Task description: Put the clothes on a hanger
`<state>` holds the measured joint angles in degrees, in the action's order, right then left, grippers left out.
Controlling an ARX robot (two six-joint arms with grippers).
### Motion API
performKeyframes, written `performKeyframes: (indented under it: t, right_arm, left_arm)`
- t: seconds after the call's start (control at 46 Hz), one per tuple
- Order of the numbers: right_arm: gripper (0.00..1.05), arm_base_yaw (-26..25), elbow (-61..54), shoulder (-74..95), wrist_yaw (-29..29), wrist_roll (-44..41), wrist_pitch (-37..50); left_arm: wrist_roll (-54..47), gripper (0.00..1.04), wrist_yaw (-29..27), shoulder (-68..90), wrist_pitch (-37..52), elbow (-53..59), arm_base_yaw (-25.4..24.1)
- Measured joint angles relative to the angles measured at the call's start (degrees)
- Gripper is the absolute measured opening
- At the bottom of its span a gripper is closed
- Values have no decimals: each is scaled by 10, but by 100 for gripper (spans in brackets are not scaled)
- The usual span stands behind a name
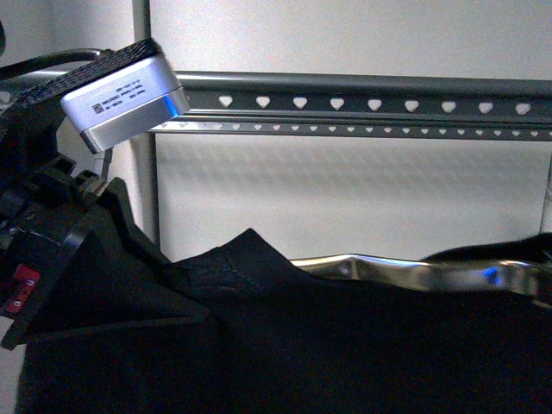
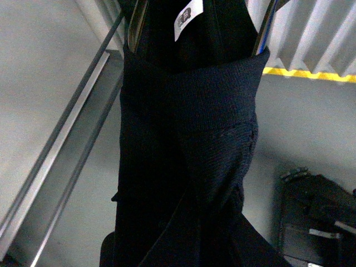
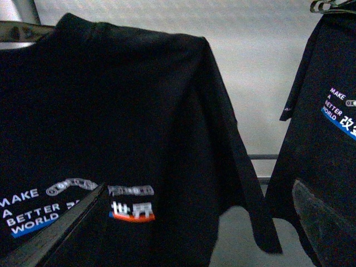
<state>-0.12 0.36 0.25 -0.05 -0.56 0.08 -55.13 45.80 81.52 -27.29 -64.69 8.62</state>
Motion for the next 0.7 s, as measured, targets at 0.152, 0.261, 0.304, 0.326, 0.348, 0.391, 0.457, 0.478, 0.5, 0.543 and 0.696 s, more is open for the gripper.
performKeyframes:
  t: [0.152,0.261,0.304,0.326,0.348,0.391,0.457,0.478,0.5,0.543,0.696]
  right_arm:
    - [97,0,0,0,0,0,0]
    - [97,-76,46,71,-216,59,-101]
    - [97,-120,68,113,-310,67,-127]
    - [97,-139,76,129,-349,67,-130]
    - [97,-175,91,159,-412,59,-128]
    - [97,-235,124,198,-507,24,-119]
    - [97,-282,174,241,-575,-70,-118]
    - [97,-289,191,257,-581,-119,-118]
    - [97,-291,211,276,-581,-172,-117]
    - [97,-288,247,316,-581,-273,-122]
    - [97,-221,353,453,-570,-603,-246]
  left_arm:
    - [-26,4,-7,2,0,-1,5]
    - [-33,4,-9,4,0,-2,4]
    - [-34,4,-11,4,0,-2,4]
    - [-34,4,-12,3,0,-2,4]
    - [-35,4,-11,3,0,-2,4]
    - [-35,4,-12,4,0,-2,4]
    - [-36,4,-13,5,0,-2,3]
    - [-37,4,-13,5,0,-2,3]
    - [-37,4,-13,5,0,-2,3]
    - [-37,4,-13,5,0,-2,3]
    - [-37,4,-12,5,0,-2,3]
